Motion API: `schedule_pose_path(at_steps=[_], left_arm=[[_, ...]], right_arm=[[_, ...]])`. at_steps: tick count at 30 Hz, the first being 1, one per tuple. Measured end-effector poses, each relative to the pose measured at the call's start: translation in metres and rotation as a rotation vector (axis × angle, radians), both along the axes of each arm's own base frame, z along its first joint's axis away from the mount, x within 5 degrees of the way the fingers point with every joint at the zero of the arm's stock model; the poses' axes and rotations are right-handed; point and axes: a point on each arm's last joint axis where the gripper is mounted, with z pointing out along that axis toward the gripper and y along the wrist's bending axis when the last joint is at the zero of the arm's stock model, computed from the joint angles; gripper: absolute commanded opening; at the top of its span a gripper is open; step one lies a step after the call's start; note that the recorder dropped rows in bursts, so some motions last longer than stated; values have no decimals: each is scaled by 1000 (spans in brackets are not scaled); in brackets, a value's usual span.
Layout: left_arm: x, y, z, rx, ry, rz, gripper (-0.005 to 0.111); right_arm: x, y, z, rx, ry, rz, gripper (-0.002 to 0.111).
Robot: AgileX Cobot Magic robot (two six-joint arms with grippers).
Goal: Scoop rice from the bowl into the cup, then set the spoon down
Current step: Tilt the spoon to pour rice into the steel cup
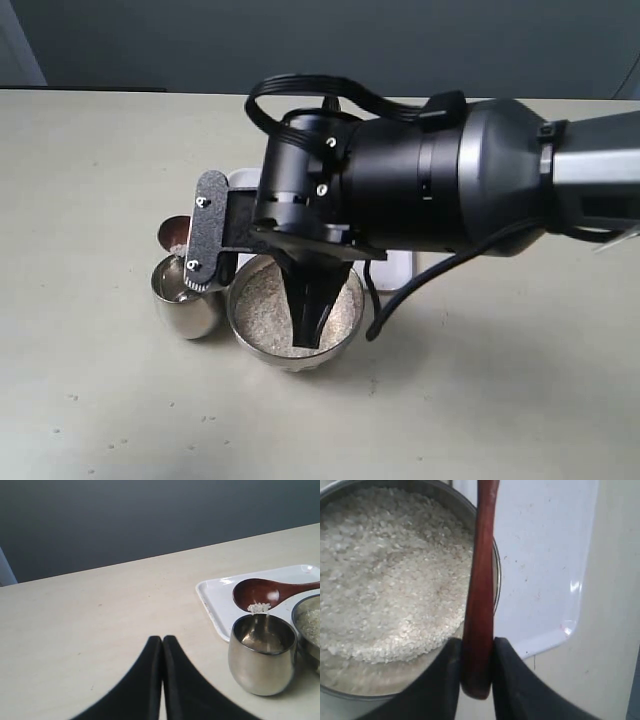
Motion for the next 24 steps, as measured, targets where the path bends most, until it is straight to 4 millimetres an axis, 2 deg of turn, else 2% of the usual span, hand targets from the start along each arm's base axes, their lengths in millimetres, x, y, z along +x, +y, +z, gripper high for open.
schedule_pose_path(at_steps=[24], left_arm=[[0,0,0,0,0,0,1]], right_arm=[[3,0,2,-13,-46,27,-1]])
